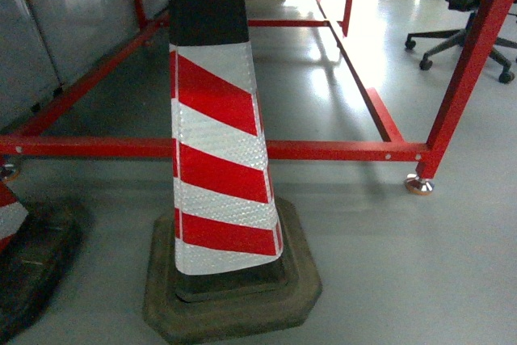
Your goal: Pick blue part to blue bin on bottom shelf
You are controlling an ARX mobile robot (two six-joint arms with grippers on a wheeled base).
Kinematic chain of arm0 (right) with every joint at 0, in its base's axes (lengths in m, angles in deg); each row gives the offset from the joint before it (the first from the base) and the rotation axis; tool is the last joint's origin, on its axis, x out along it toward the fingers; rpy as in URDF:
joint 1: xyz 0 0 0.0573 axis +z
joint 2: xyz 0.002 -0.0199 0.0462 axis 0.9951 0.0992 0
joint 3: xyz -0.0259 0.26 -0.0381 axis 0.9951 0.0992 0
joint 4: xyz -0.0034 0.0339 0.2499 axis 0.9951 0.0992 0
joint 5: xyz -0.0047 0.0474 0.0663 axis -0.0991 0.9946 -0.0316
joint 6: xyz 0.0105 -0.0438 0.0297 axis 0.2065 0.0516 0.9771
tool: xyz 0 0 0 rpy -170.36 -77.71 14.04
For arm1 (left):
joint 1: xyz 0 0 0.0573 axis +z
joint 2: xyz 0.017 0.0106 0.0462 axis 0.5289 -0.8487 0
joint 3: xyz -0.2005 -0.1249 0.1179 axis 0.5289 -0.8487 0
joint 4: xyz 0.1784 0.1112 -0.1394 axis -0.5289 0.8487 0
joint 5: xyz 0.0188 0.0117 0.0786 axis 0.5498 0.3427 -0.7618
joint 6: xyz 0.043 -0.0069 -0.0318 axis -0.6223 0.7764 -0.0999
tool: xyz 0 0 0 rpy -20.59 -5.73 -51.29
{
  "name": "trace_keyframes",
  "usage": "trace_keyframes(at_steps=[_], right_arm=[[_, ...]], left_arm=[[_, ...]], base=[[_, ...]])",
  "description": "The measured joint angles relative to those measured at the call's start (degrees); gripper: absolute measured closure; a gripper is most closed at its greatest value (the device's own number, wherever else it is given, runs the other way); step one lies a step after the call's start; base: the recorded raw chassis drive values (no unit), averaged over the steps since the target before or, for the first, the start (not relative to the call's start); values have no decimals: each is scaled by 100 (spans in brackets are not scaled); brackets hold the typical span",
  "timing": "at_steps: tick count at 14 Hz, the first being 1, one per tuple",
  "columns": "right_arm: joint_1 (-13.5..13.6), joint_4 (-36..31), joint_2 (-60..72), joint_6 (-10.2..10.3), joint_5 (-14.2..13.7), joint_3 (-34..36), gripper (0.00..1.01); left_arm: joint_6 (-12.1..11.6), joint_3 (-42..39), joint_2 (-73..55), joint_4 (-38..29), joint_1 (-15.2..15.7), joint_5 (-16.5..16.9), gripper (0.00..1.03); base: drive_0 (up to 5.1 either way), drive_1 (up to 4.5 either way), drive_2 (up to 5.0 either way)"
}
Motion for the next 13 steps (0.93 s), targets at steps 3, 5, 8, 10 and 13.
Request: trace_keyframes(at_steps=[3,5,8,10,13], right_arm=[[0,0,0,0,-2,0,3],[0,0,0,0,-2,0,3],[0,0,0,2,0,0,3],[0,0,0,2,0,0,3],[0,0,0,2,0,0,3]], left_arm=[[0,0,0,2,0,0,5],[0,0,0,0,0,2,5],[0,0,0,0,0,0,5],[0,0,0,0,0,0,5],[0,0,0,0,0,2,5]], base=[[0,0,0],[0,0,0],[0,0,0],[0,0,0],[0,0,0]])
